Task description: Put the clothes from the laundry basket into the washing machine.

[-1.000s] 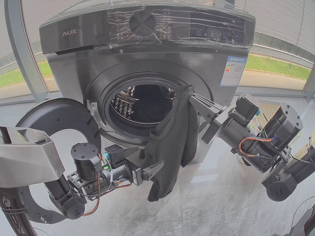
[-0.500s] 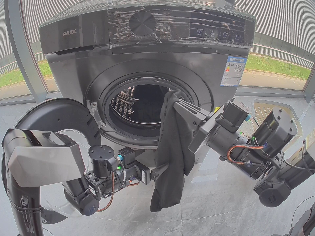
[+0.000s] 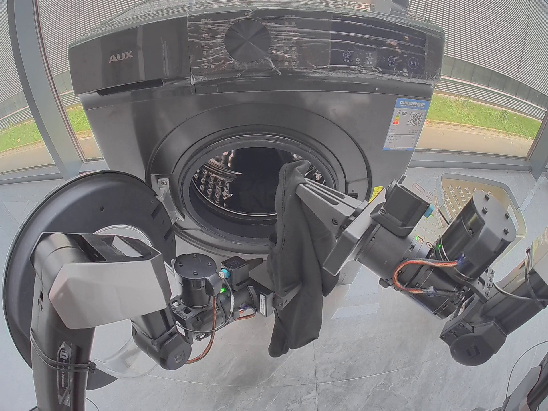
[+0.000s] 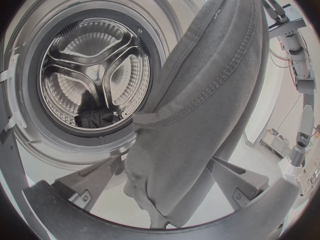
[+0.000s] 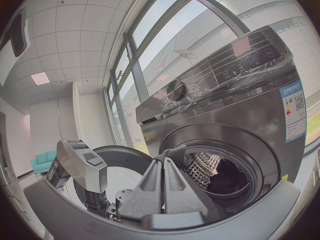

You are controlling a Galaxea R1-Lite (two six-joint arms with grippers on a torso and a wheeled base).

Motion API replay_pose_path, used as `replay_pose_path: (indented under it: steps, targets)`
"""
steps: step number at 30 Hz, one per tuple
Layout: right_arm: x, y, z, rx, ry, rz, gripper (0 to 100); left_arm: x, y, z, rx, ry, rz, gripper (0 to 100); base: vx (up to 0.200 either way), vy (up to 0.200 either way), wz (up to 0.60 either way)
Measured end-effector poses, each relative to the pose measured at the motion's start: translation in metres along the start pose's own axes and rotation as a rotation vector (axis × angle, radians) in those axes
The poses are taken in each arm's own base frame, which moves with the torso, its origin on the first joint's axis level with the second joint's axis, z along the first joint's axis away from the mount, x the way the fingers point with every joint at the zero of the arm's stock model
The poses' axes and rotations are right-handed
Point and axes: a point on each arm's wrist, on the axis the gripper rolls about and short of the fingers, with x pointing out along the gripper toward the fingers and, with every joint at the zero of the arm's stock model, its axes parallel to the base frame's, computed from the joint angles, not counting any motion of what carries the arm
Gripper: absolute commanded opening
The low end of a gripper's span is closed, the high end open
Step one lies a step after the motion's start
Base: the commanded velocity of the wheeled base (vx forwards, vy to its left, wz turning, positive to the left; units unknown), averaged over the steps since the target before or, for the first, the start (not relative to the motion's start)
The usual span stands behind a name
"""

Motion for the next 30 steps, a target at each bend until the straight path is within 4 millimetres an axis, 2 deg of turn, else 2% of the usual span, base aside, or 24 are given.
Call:
replay_pose_path:
  steps: [8, 9, 21, 30]
  targets:
    - [-0.004, 0.002, 0.0, 0.003, 0.007, 0.003, 0, 0.021, 0.01, -0.008, 0.002, -0.016, 0.019, 100, 0.0, 0.0, 0.0]
    - [-0.004, 0.002, 0.0, 0.003, 0.008, 0.003, 0, 0.023, 0.013, -0.009, 0.003, -0.016, 0.027, 0, 0.0, 0.0, 0.0]
    - [-0.005, 0.001, 0.001, 0.003, 0.004, 0.002, 0, 0.032, 0.021, -0.015, 0.015, -0.04, 0.055, 0, 0.0, 0.0, 0.0]
    - [0.0, -0.013, 0.005, -0.012, -0.018, -0.038, 0, 0.019, 0.015, 0.001, 0.016, -0.062, 0.039, 0, 0.0, 0.0, 0.0]
